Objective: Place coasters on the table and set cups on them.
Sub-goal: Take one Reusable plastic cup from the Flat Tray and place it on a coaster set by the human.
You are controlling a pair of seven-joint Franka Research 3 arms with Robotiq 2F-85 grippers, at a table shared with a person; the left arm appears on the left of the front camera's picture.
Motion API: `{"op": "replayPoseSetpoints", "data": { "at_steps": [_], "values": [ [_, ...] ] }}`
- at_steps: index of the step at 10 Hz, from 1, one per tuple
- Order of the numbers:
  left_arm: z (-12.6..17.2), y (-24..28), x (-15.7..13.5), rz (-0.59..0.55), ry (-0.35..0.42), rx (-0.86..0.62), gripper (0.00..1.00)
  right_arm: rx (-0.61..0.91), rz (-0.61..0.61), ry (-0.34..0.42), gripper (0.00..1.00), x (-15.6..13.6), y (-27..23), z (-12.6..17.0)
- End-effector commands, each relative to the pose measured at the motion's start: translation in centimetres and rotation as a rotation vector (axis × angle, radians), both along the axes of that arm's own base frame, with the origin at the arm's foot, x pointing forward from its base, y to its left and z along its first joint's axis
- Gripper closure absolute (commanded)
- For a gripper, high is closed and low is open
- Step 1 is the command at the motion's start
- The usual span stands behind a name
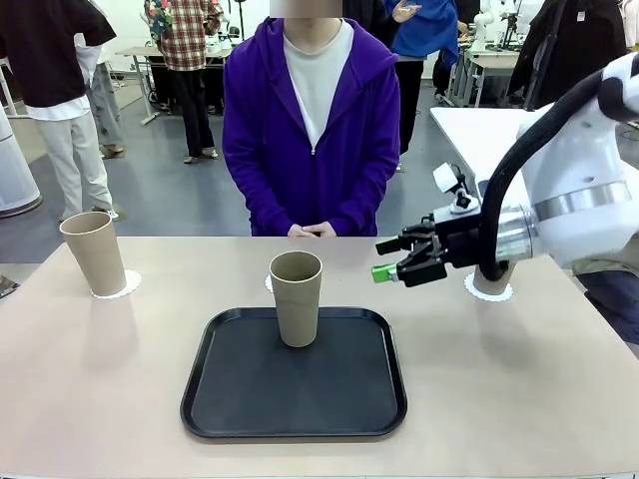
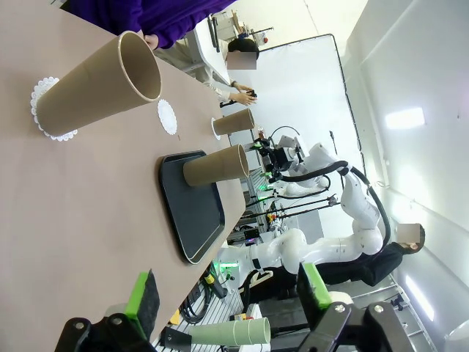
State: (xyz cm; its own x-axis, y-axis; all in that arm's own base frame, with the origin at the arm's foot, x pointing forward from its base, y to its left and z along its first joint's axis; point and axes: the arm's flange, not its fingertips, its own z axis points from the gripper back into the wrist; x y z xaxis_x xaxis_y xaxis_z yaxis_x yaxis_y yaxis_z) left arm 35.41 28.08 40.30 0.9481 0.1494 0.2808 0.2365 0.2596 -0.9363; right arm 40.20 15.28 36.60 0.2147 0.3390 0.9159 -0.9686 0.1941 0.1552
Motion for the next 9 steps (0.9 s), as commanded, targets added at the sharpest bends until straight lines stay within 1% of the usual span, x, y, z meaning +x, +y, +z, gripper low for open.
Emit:
{"op": "replayPoseSetpoints", "data": {
  "at_steps": [1,2,3,7,8,9],
  "values": [
    [0.1,0.1,-0.3,-0.003,-0.009,0.0,0.0,0.007,-0.021,0.001,0.0,-1.4,1.1,-0.6],
    [0.1,0.1,-0.3,-0.003,-0.009,0.0,0.0,-0.027,0.033,-0.002,0.0,-2.1,1.3,0.0],
    [0.1,0.1,-0.3,-0.003,-0.009,0.0,0.0,0.001,-0.007,0.018,0.0,-0.6,0.3,-0.7],
    [0.1,0.1,-0.3,-0.003,-0.009,0.0,0.0,-0.006,-0.005,0.015,0.0,-0.9,0.3,-0.7],
    [0.1,0.1,-0.3,-0.003,-0.009,0.0,0.0,0.073,0.086,-0.004,0.0,-0.3,1.3,-2.0],
    [0.1,0.1,-0.3,-0.003,-0.009,0.0,0.0,0.101,0.125,-0.024,0.0,0.3,2.0,-3.2]
  ]
}}
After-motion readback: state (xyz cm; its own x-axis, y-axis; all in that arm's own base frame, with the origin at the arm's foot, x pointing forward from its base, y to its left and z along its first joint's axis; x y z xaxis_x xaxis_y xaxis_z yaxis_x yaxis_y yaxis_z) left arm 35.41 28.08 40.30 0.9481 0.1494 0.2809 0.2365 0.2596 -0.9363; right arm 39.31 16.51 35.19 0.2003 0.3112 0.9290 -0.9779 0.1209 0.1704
